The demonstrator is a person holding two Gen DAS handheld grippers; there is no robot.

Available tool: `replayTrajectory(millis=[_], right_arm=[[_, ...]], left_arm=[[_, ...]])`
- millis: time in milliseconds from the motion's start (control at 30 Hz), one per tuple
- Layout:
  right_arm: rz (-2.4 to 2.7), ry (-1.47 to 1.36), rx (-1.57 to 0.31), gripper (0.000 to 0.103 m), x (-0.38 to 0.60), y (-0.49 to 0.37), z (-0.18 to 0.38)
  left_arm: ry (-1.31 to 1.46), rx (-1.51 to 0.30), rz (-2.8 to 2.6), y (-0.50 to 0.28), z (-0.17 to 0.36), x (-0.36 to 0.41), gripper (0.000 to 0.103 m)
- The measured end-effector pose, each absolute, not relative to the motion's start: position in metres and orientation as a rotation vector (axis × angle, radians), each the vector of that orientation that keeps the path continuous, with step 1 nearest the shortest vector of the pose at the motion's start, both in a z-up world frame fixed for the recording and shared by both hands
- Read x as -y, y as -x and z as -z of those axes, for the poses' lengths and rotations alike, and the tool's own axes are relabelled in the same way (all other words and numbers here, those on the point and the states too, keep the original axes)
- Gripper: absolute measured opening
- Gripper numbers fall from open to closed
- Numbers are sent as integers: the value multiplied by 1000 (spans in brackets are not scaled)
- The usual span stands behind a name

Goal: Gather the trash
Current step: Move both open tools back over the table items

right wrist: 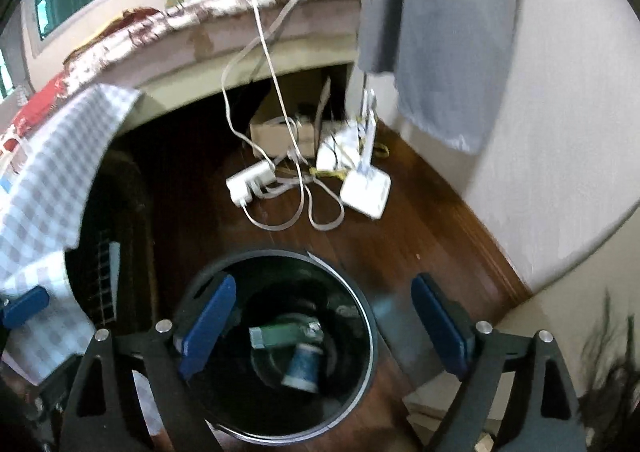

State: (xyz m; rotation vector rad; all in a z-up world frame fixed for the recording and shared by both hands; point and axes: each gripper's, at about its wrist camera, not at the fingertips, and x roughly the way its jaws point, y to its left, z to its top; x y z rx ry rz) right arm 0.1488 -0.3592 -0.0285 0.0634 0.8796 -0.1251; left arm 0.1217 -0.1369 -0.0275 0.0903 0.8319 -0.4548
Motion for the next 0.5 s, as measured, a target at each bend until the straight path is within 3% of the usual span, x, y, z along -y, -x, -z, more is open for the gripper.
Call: replayTrajectory(millis=[500], right_arm=[[61,-31,-774,91,319,-139,-14]], left_arm=[[-53,-689,326,-116,-15,89,91]])
